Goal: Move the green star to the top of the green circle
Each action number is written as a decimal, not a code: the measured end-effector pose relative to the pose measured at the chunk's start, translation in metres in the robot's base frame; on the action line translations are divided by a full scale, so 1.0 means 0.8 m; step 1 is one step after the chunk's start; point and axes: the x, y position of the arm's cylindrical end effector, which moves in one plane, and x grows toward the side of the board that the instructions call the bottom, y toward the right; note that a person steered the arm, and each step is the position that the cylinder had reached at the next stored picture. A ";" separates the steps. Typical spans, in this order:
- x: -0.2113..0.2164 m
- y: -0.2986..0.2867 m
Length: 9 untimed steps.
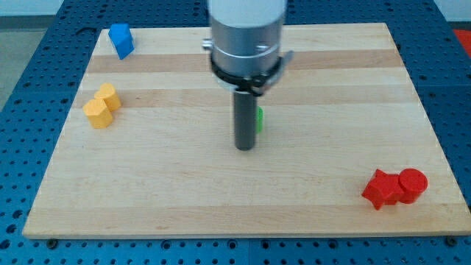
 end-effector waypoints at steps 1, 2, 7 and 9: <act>-0.031 -0.067; -0.086 -0.088; -0.266 -0.009; -0.208 0.044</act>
